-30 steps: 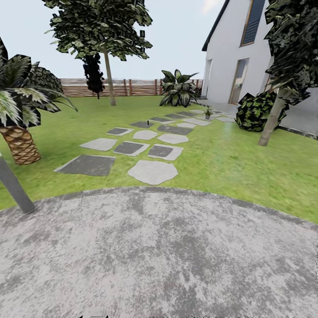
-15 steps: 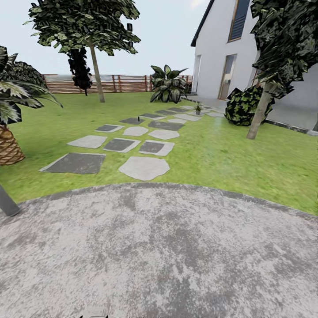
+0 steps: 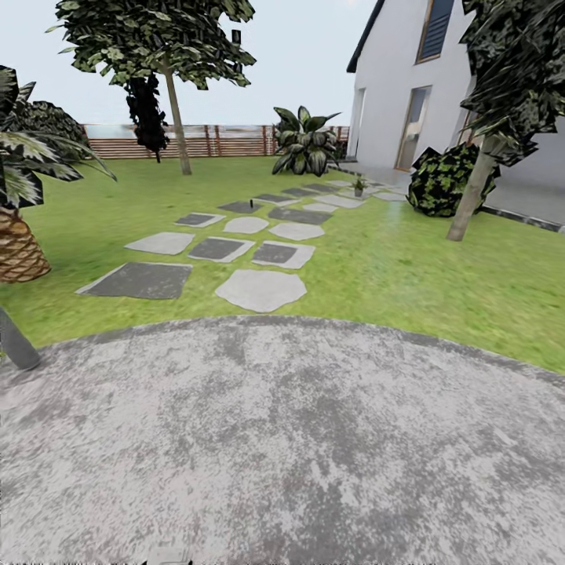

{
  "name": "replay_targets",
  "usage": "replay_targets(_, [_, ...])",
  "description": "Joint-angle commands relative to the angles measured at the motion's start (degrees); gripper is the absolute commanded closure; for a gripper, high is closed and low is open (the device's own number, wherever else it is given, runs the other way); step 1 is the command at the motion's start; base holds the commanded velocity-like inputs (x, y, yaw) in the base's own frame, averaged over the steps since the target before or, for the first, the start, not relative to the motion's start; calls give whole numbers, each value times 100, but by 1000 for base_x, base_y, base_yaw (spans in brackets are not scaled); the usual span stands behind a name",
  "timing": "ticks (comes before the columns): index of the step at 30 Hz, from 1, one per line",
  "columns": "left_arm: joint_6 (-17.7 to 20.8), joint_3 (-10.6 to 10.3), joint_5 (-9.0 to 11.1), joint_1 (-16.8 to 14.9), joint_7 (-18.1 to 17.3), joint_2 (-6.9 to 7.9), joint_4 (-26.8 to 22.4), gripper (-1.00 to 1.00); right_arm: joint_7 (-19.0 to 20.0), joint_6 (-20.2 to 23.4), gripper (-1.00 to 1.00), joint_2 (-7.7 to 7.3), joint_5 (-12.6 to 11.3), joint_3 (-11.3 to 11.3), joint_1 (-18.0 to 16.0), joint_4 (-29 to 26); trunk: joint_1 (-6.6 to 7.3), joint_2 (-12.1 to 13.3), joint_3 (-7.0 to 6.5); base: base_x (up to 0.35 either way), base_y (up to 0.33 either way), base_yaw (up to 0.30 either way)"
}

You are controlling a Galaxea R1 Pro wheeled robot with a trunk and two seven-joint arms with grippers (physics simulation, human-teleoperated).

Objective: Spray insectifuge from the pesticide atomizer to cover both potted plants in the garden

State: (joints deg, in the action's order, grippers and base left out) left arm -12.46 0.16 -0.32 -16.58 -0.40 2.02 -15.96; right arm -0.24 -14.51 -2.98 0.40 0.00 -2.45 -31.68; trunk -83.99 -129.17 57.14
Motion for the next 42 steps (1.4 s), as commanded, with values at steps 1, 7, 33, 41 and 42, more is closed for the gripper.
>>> replay_targets(1, [-19, 2, -3, -4, -4, 0, 5, -100, -2, -17, -100, -1, 4, 0, -2, 3, -21, -43, 28, 0, 0, 41])
replay_targets(7, [-19, 2, -3, -4, -4, 2, 5, -100, -2, -17, -100, -1, 4, 0, -1, -1, -153, -284, 145, 0, 0, 13])
replay_targets(33, [-19, 63, 17, -4, 32, 17, 5, -100, 1, -35, -100, -1, 13, 35, -1, 4, -351, -645, 307, 0, 0, 0])
replay_targets(41, [-26, 62, 8, 1, 31, 18, 5, -100, 2, -35, -100, -1, 13, 35, -1, 4, -351, -645, 307, 46, 0, 0])
replay_targets(42, [-26, 60, 6, 0, 31, 18, 5, -100, 1, -35, -100, -1, 13, 35, -1, 4, -351, -645, 307, 247, 0, 0])
